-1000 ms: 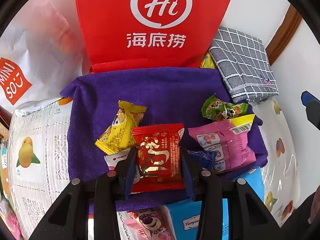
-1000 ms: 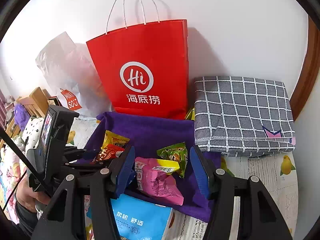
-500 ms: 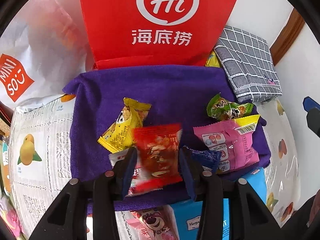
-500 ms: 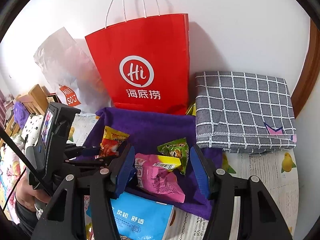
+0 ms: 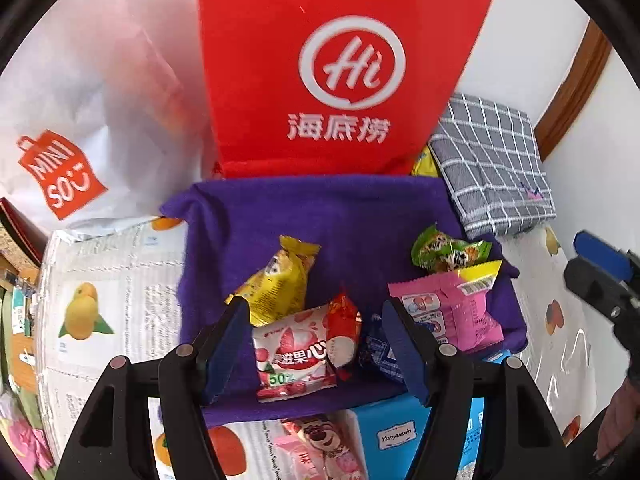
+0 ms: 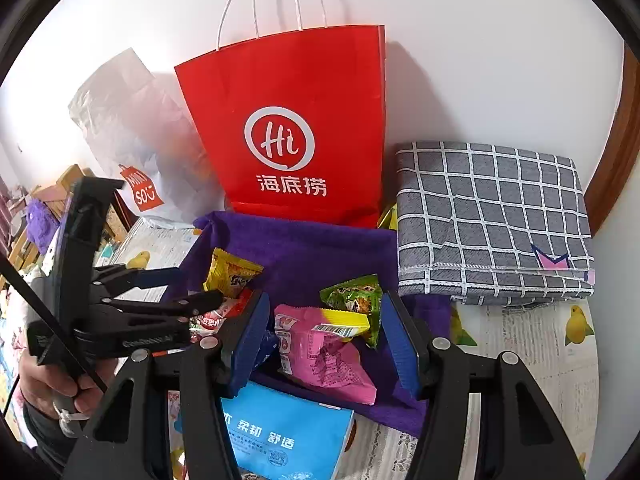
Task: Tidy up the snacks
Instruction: 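Lower the red-gold pack onto the towel and open the left tool, then withdraw both tools from the towel toward the remaining snacks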
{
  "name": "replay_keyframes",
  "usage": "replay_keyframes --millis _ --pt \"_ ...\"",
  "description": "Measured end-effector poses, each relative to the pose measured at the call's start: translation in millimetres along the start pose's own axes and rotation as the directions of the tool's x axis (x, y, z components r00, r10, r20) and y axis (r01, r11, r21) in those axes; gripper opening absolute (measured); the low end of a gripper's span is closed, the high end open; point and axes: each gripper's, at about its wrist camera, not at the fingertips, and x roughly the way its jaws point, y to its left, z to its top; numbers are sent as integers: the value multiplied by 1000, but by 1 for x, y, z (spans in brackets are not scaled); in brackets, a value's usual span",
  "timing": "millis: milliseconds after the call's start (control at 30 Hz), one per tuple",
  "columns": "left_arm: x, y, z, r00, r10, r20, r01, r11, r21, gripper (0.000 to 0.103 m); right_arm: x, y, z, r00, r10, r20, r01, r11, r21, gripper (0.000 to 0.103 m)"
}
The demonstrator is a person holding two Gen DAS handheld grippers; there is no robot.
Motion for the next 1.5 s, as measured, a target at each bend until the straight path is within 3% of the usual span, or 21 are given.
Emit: replay_keyframes --millis 300,567,833,967,1167,1267,1367,1500 --pt "-40 7 1 996 -47 73 47 999 -4 67 -15 25 -10 1000 6 27 -7 1000 25 58" --pt "-77 4 -5 990 -36 135 36 999 3 67 -64 46 -34 996 -46 74 45 999 10 58" --pt "-101 21 -48 993 -22 113 24 1000 -19 67 -89 56 -85 999 -26 37 24 998 55 58" --pt "-102 37 -74 997 -8 82 13 999 -53 67 -80 63 -116 1000 4 -21 -2 997 76 67" --pt "-104 54 -114 999 -9 47 13 996 -88 67 -50 72 -160 988 81 -129 -65 991 119 72" --pt "-106 58 -128 999 -6 38 9 996 -92 67 -33 74 -172 980 113 -163 -89 985 151 75" --pt "-109 62 -143 1000 -7 30 10 996 -92 67 -18 78 -179 973 146 -180 -116 979 169 86" --pt "-109 65 -161 1000 -6 14 7 995 -100 67 0 87 -185 972 118 -205 -85 983 162 87"
